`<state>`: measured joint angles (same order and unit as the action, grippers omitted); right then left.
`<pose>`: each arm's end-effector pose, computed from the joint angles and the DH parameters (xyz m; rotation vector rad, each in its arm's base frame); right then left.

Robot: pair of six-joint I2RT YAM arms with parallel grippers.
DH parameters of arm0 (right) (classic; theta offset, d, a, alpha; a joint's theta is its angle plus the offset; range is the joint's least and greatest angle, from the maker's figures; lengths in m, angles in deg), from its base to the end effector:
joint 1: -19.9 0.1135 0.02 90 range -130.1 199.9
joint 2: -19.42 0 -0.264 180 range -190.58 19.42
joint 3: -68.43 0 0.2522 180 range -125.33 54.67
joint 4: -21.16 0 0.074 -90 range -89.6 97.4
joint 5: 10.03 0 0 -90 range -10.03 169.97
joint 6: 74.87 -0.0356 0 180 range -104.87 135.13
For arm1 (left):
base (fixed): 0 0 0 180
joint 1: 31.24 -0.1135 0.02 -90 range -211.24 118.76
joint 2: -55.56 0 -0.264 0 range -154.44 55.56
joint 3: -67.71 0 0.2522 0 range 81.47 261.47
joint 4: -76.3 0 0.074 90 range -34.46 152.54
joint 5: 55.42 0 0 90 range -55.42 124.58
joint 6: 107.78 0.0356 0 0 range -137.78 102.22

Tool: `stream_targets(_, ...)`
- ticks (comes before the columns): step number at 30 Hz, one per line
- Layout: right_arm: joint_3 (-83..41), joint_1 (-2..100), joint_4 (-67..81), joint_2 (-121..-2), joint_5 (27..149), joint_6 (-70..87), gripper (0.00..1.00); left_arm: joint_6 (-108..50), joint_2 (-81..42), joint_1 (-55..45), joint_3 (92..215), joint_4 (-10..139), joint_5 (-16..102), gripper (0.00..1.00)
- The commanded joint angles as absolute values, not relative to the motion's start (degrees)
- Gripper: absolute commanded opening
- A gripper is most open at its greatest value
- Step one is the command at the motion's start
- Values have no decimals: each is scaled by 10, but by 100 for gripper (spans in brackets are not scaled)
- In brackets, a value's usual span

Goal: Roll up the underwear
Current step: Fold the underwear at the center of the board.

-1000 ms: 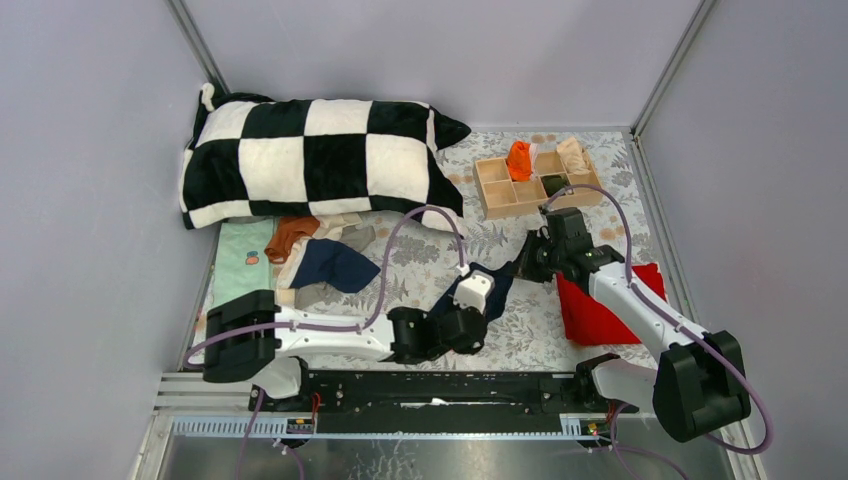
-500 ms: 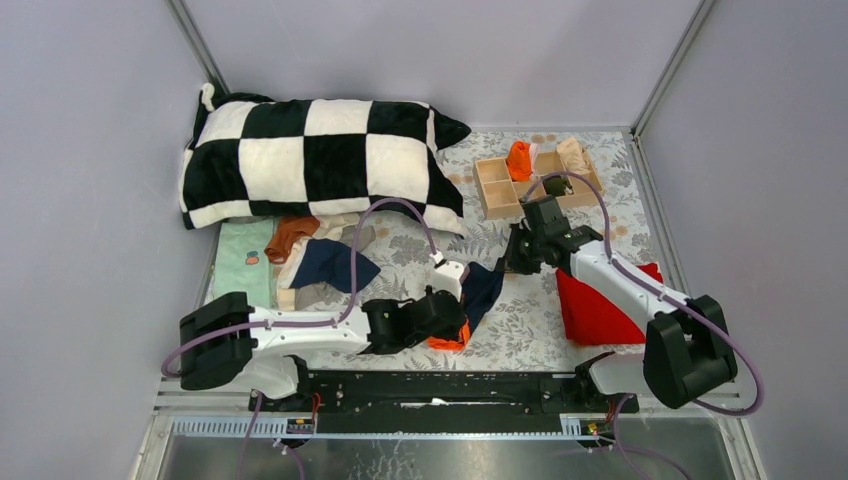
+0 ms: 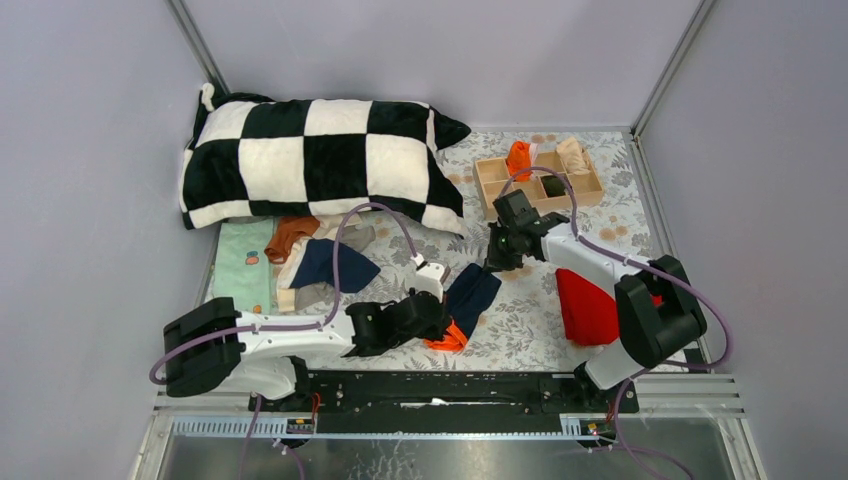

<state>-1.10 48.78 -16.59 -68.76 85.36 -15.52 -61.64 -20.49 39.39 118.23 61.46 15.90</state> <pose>0.2708 0.1532 0.2056 0.0033 2.6335 0.5023 0.0990 -0.2472 0.1912 0.3658 2.3000 -0.6964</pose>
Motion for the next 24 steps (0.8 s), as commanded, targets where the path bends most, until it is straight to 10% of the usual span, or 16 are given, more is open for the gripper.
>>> stream_targets(1,-44,496,-166,-710,820,-156,0,-627,-191,391,1156,647,170,0)
stream_targets(17,-64,504,-152,-763,813,-157,7,-638,-196,378,1110,675,182,0)
stream_targets(24,-60,505,-132,-755,829,-161,32,-649,-209,371,1102,686,180,0)
